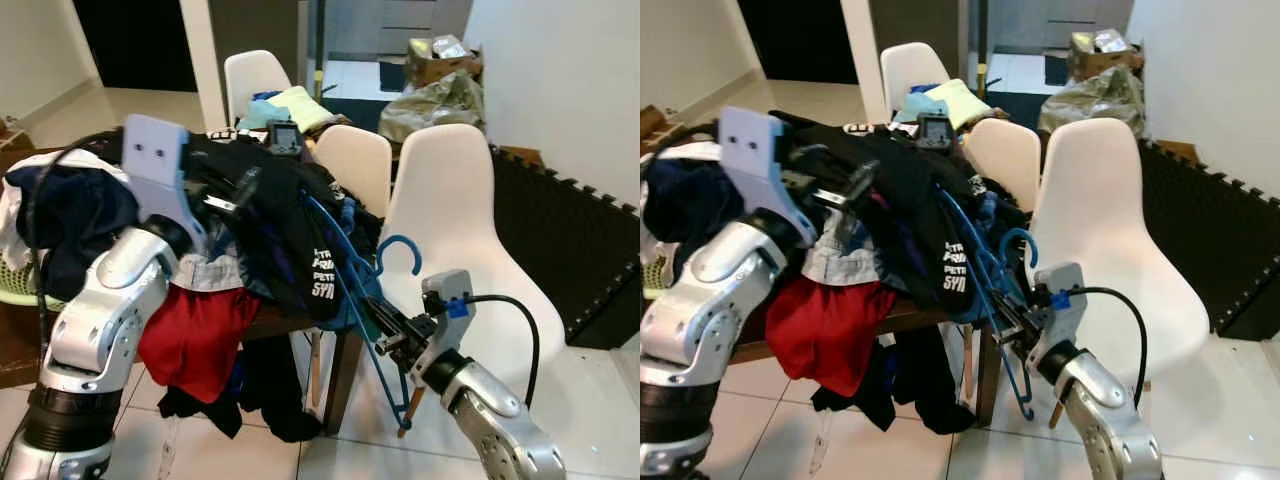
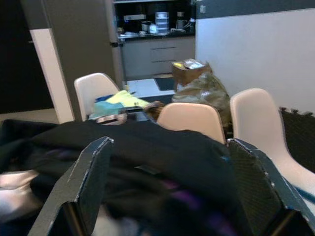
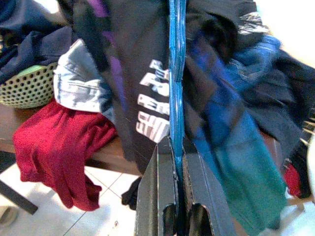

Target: Hang hanger

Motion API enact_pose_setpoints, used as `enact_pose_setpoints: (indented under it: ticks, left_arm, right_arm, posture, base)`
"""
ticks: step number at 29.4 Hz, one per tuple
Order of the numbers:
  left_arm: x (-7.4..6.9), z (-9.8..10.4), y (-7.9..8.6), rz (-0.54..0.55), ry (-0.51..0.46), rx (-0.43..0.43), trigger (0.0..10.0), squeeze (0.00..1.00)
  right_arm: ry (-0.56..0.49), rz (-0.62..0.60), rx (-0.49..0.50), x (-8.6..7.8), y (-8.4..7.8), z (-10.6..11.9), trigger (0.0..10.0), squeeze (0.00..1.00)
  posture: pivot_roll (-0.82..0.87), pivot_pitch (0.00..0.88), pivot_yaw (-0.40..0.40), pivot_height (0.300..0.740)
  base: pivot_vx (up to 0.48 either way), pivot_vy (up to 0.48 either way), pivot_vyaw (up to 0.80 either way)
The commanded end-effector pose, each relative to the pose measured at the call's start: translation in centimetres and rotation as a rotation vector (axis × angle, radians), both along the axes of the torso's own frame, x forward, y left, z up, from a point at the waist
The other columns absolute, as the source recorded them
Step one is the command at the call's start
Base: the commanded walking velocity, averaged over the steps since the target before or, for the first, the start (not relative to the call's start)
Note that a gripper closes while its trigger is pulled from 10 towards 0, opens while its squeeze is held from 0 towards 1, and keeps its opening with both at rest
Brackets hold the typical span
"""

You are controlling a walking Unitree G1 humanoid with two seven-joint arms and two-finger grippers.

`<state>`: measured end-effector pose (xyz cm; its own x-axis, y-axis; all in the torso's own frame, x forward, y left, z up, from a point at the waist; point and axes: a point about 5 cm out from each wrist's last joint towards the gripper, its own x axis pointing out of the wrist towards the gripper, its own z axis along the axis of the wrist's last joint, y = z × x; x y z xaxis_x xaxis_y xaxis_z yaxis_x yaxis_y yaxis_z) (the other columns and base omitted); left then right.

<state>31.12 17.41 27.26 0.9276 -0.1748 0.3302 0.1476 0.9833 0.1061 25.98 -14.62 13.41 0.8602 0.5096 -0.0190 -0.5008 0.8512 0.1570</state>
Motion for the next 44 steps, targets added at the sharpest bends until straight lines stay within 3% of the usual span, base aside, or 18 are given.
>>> enact_pose_setpoints:
  ticks: [1,7,22,33,39,41,44]
  left_arm:
    - [0.1,-0.3,1.5,0.104,0.004,0.020,10.0,0.00]
    - [0.1,-0.7,2.7,0.219,0.003,0.036,10.0,0.00]
    - [0.0,-0.1,5.0,0.315,-0.038,0.032,10.0,0.00]
    - [1.4,0.4,5.6,0.270,-0.073,0.014,10.0,0.00]
    - [3.3,1.8,5.4,0.208,-0.109,0.025,10.0,0.00]
    - [4.0,1.9,6.2,0.215,-0.094,-0.007,10.0,0.00]
    - [4.6,1.3,7.5,0.253,-0.055,-0.073,10.0,0.00]
  right_arm:
    - [0.010,0.014,0.006,-0.2,0.3,-0.3,10.0,0.00]
    - [0.010,0.015,0.006,-0.2,0.3,-0.3,10.0,0.00]
    - [0.005,0.014,0.008,-0.1,0.2,-0.2,10.0,0.00]
    - [0.004,-0.038,0.055,0.1,-0.3,0.0,10.0,0.00]
    - [-0.017,-0.198,0.164,0.8,-1.8,0.8,10.0,0.00]
    - [-0.030,-0.284,0.205,1.2,-2.7,1.2,10.0,0.00]
    - [-0.037,-0.312,0.208,1.3,-2.9,1.4,10.0,0.00]
  posture:
    - [0.05,0.043,-0.043,0.740]
    - [0.05,0.046,-0.044,0.740]
    - [0.05,0.051,-0.047,0.740]
    - [0.04,0.053,-0.048,0.740]
    - [0.02,0.056,-0.052,0.740]
    - [0.02,0.060,-0.049,0.740]
    - [0.02,0.065,-0.049,0.740]
  base:
    - [0.000,0.000,0.80]
    - [0.000,0.000,0.80]
    - [0.000,0.000,0.80]
    - [0.000,0.000,0.16]
    - [0.000,0.000,0.00]
    - [0.000,0.000,0.00]
    - [0.000,0.000,0.00]
